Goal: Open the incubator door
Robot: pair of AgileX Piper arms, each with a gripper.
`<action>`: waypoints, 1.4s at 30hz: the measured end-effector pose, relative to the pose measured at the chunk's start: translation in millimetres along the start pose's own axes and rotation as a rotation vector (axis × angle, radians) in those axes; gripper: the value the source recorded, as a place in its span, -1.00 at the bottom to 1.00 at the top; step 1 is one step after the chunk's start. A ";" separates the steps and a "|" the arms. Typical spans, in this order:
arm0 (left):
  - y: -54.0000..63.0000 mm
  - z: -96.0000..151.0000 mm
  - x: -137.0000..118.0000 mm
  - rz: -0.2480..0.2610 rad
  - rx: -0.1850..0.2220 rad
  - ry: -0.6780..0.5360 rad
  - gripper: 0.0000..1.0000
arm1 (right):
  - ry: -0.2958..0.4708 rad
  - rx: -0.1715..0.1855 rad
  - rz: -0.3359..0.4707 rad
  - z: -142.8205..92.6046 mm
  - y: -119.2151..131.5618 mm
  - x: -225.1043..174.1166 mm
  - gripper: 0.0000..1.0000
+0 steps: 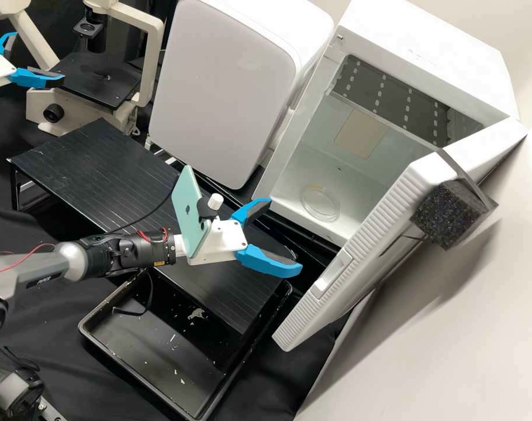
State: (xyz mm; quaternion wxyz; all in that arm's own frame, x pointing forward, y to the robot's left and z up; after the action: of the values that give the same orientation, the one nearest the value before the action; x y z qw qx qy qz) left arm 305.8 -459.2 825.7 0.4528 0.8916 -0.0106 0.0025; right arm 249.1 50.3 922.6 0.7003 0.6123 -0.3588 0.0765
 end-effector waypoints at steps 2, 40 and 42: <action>0.0 0.0 0.0 0.000 0.000 0.000 1.00 | -0.005 0.003 0.000 0.4 0.0 0.0 1.00; 0.0 0.0 0.0 0.000 0.000 0.000 1.00 | -0.194 -0.086 0.007 22.8 -26.0 38.0 1.00; 0.0 0.0 0.0 0.000 0.000 0.000 1.00 | -0.220 -0.092 -0.003 29.2 -27.5 43.1 1.00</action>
State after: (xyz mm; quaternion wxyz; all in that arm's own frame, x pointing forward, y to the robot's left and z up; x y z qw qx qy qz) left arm 305.8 -459.2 825.7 0.4528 0.8916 -0.0106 0.0025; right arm 283.7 2.8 926.1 0.6839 0.5848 -0.4360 -0.0087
